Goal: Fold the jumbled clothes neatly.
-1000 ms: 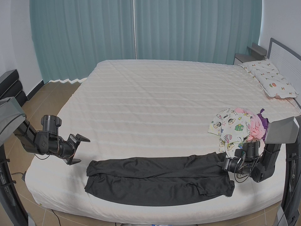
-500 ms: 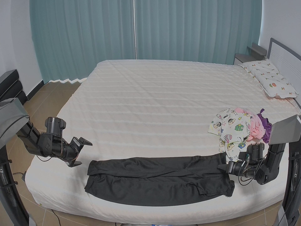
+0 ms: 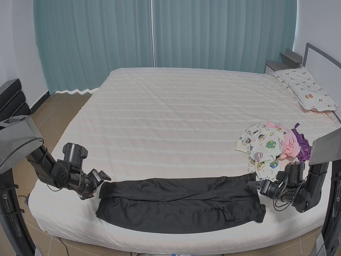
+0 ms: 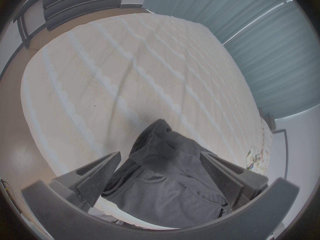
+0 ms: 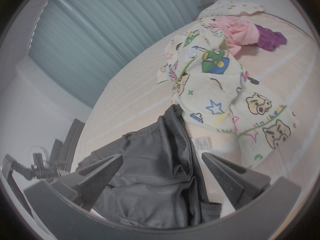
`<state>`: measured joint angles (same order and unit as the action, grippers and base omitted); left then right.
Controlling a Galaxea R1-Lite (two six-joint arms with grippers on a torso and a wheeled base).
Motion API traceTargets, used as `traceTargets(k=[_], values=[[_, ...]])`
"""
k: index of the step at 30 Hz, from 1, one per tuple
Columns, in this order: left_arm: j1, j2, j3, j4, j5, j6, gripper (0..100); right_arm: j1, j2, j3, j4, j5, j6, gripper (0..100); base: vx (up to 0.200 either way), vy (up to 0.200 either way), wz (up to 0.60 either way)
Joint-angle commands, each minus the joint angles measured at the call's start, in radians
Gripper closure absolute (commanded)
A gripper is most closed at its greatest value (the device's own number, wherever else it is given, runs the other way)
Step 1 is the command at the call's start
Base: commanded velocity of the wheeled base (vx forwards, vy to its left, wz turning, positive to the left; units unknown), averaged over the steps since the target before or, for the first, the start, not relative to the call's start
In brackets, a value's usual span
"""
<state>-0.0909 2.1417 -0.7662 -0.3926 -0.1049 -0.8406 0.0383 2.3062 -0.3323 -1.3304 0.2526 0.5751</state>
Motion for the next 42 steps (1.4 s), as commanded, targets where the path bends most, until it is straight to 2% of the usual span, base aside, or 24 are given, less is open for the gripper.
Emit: traceTargets(k=[1,7,18,19,25,26,28,32,37,42], values=[[-0.027,0.032,0.01,-0.002,0.039,0.009,0,0.017,-0.034,0.042,-0.026,-0.01,0.097,0,0.0,0.0,0.0],[-0.067,0.076,-0.004,-0.011,0.119,0.009,0,0.052,-0.051,0.059,-0.039,-0.009,0.284,0,0.0,0.0,0.0],[-0.082,0.112,-0.005,-0.089,0.126,0.032,0,0.068,-0.05,0.081,-0.075,-0.01,0.31,0,0.0,0.0,0.0],[-0.082,0.113,-0.005,-0.089,0.126,0.032,100,0.069,-0.051,0.082,-0.075,-0.012,0.31,0,0.0,0.0,0.0],[-0.081,0.115,-0.005,-0.089,0.145,0.023,100,0.074,-0.056,0.087,-0.072,-0.016,0.312,0,0.0,0.0,0.0],[-0.076,0.116,-0.008,-0.089,0.162,0.017,100,0.08,-0.059,0.078,-0.064,-0.058,0.31,0,0.0,0.0,0.0],[-0.076,0.113,-0.01,-0.091,0.172,0.0,100,0.091,-0.057,0.075,-0.065,-0.099,0.312,0,0.0,0.0,0.0],[-0.076,0.106,-0.013,-0.091,0.18,-0.018,100,0.103,-0.06,0.075,-0.065,-0.119,0.313,0,0.0,0.0,0.0],[-0.076,0.069,0.016,-0.22,0.182,-0.071,100,0.124,-0.071,0.044,-0.041,-0.151,0.336,0,0.0,0.0,0.0],[-0.079,0.069,0.031,-0.259,0.179,-0.077,100,0.141,-0.073,0.035,-0.003,-0.179,0.339,0,0.0,0.0,0.0]])
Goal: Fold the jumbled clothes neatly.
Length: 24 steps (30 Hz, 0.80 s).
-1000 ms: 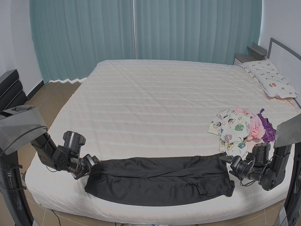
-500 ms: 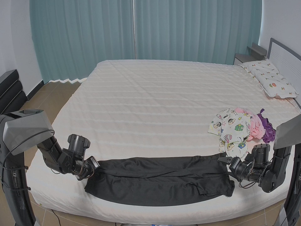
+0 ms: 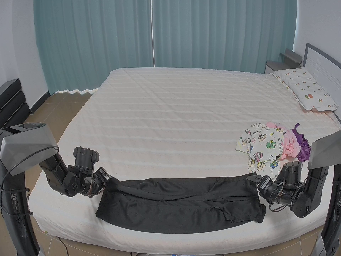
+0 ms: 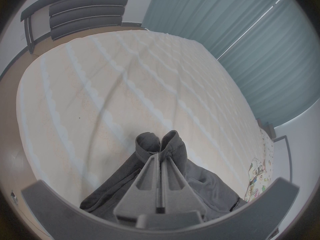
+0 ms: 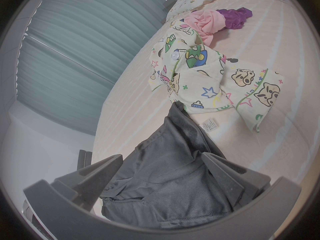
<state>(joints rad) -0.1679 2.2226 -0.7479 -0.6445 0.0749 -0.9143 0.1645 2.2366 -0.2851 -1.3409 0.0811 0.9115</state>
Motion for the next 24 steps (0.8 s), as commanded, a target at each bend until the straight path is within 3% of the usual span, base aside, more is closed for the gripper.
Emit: traceTargets(k=[1,5,8,12,24], values=[[-0.004,-0.012,0.013,-0.007,-0.001,-0.003,100,0.017,-0.002,-0.02,0.017,-0.011,0.004,0,0.0,0.0,0.0],[-0.005,-0.017,0.013,-0.007,-0.004,-0.006,100,0.018,0.001,-0.065,0.066,-0.034,0.03,0,0.0,0.0,0.0],[-0.005,-0.018,0.015,-0.007,-0.004,-0.006,100,0.047,-0.012,-0.123,0.186,-0.057,0.072,0,0.0,0.0,0.0],[-0.007,-0.018,0.015,-0.009,-0.004,-0.006,100,0.083,-0.052,-0.17,0.328,-0.076,0.184,0,0.0,0.0,0.0],[-0.007,-0.018,0.015,-0.012,-0.006,-0.006,100,0.107,-0.037,-0.21,0.367,-0.132,0.219,0,0.0,0.0,0.0]])
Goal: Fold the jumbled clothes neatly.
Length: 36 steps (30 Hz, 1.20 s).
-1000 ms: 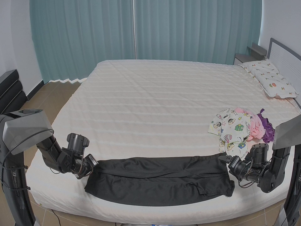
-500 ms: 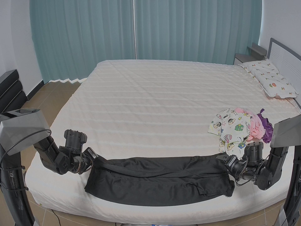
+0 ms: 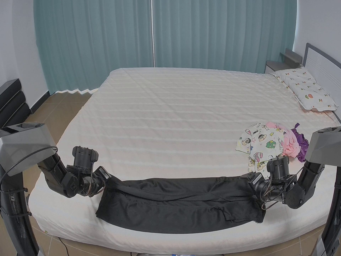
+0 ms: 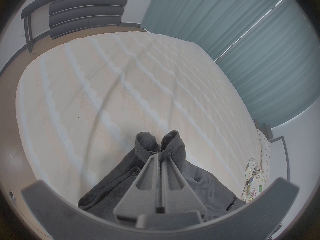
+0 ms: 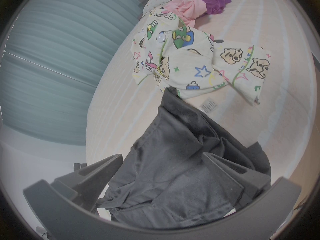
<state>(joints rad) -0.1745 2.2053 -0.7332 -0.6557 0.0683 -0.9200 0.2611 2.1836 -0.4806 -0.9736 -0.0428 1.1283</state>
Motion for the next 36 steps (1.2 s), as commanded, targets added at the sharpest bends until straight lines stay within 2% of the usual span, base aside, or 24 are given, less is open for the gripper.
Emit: traceTargets(k=[1,5,10,19,20,27,36], values=[[0.001,-0.001,0.0,-0.001,0.001,0.0,100,0.014,0.016,-0.015,0.0,-0.008,0.002,0,0.0,0.0,0.0],[0.001,-0.001,0.0,-0.001,0.001,0.0,100,0.049,0.038,-0.009,0.001,-0.02,0.008,0,0.0,0.0,0.0],[0.001,-0.001,-0.002,-0.001,0.001,0.0,100,0.058,0.087,-0.023,-0.016,-0.088,0.005,0,0.0,0.0,0.0],[0.001,0.005,-0.008,-0.001,0.001,-0.002,100,0.06,0.099,-0.041,-0.011,-0.106,0.007,0,0.0,0.0,0.0],[0.003,0.005,-0.008,-0.001,0.001,-0.002,100,0.061,0.1,-0.041,-0.011,-0.109,0.007,100,0.0,0.0,0.0],[0.003,0.004,-0.006,-0.001,-0.004,-0.002,100,0.079,0.134,-0.052,-0.017,-0.17,0.001,100,0.0,0.0,0.0],[0.003,-0.01,-0.02,-0.002,-0.001,0.001,100,0.067,0.067,-0.052,-0.017,-0.17,-0.002,100,0.0,0.0,0.0]])
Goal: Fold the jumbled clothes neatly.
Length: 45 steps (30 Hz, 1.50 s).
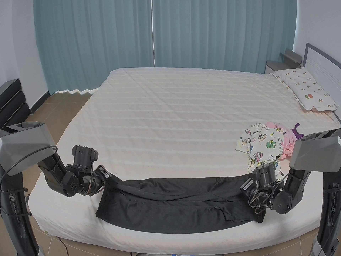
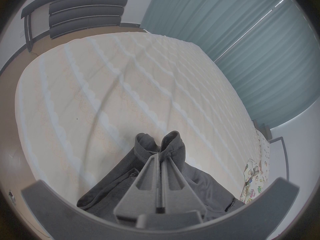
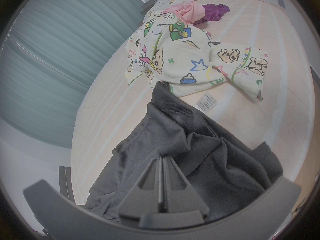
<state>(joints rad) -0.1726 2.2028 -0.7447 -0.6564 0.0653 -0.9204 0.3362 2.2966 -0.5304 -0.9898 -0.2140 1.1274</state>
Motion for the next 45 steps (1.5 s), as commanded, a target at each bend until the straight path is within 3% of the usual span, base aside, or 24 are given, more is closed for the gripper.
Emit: traceTargets(k=[1,10,15,17,21,34,45], values=[[0.002,-0.008,-0.018,0.0,0.004,0.002,100,-0.013,-0.066,-0.002,-0.001,0.002,0.0,100,0.0,0.0,0.0],[0.034,-0.035,-0.119,-0.002,0.011,0.012,100,-0.063,-0.108,-0.115,-0.01,0.012,-0.002,100,0.0,0.0,0.0],[0.059,-0.055,-0.139,-0.017,0.013,-0.003,100,-0.068,-0.105,-0.108,-0.128,0.007,-0.003,100,0.0,0.0,0.0],[0.067,-0.046,-0.105,-0.124,0.001,-0.032,100,-0.065,-0.089,-0.052,-0.24,0.015,-0.037,100,0.0,0.0,0.0],[0.059,0.051,-0.039,-0.292,0.002,-0.008,100,-0.065,-0.04,0.001,-0.291,0.015,-0.083,100,0.0,0.0,0.0],[0.031,0.087,0.12,-0.298,-0.001,0.137,100,-0.057,-0.025,0.127,-0.288,0.028,-0.149,100,0.0,0.0,0.0],[0.027,0.094,0.154,-0.295,-0.001,0.203,100,-0.055,0.018,0.184,-0.299,0.064,-0.184,100,0.0,0.0,0.0]])
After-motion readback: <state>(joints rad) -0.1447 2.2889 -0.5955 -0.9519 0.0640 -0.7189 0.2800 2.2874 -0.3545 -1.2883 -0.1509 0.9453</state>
